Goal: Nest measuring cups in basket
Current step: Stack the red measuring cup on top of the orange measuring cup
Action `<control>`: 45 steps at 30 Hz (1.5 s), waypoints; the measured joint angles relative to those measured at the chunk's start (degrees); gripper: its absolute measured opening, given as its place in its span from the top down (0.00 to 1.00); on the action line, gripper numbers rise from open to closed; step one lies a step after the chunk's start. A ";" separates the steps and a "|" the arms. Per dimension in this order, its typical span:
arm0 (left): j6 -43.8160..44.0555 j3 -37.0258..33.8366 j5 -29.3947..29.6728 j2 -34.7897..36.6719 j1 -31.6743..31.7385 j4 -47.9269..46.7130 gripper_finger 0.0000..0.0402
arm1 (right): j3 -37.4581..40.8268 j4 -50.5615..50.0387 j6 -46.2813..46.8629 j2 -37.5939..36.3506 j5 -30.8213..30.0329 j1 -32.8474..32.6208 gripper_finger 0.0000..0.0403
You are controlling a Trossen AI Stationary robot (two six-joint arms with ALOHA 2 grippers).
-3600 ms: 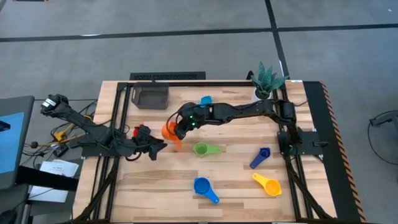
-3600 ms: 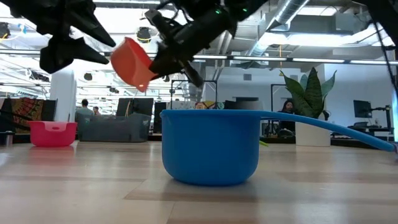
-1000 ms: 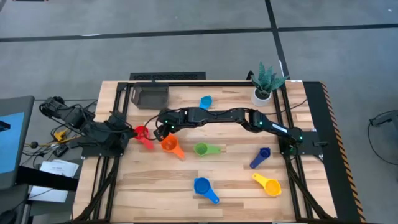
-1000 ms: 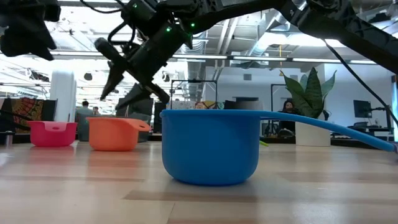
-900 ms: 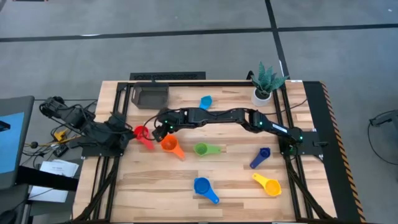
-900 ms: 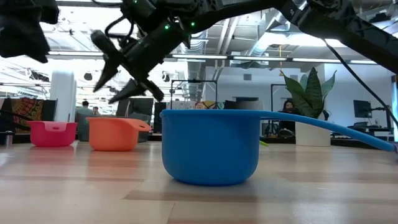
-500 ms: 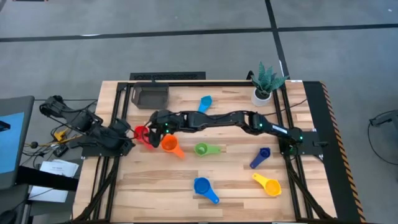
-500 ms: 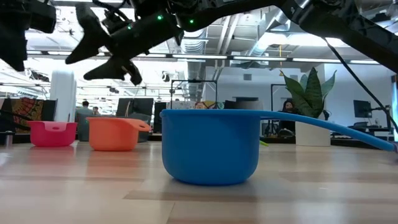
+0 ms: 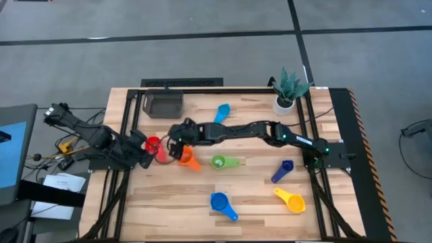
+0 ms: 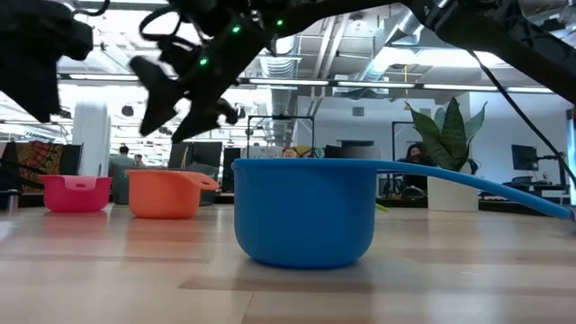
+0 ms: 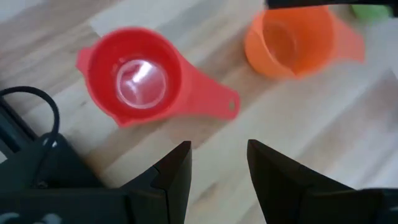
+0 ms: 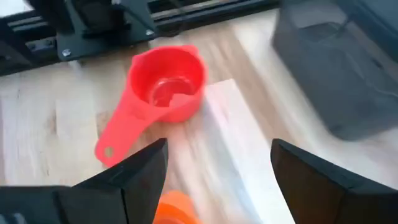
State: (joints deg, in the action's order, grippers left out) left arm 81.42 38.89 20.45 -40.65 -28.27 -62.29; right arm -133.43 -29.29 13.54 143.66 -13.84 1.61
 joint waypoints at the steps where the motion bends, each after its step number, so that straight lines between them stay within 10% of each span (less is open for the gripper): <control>1: 1.57 -0.02 1.06 -0.61 0.01 0.12 0.64 | 0.00 -1.07 0.39 -0.81 1.42 0.77 0.25; 9: 9.98 -0.21 0.02 -1.06 -0.09 2.14 0.55 | -0.12 8.82 9.72 -1.76 24.52 7.23 0.26; 25: 14.96 -1.84 -6.96 -9.11 -4.35 8.08 0.54 | -0.02 10.78 9.60 0.36 32.83 6.36 0.26; 34: -9.93 -1.73 -7.14 -8.80 -6.95 18.71 0.54 | -0.07 10.39 20.70 -4.99 29.05 6.04 0.26; 45: -19.56 -1.68 -8.50 -6.01 -13.91 17.56 0.54 | -0.11 -8.71 24.09 -9.55 8.10 -4.17 0.29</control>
State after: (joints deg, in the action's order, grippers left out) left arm 61.86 37.21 11.95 -46.67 -42.18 -44.74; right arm -133.53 -38.00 37.63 134.11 -5.75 -2.56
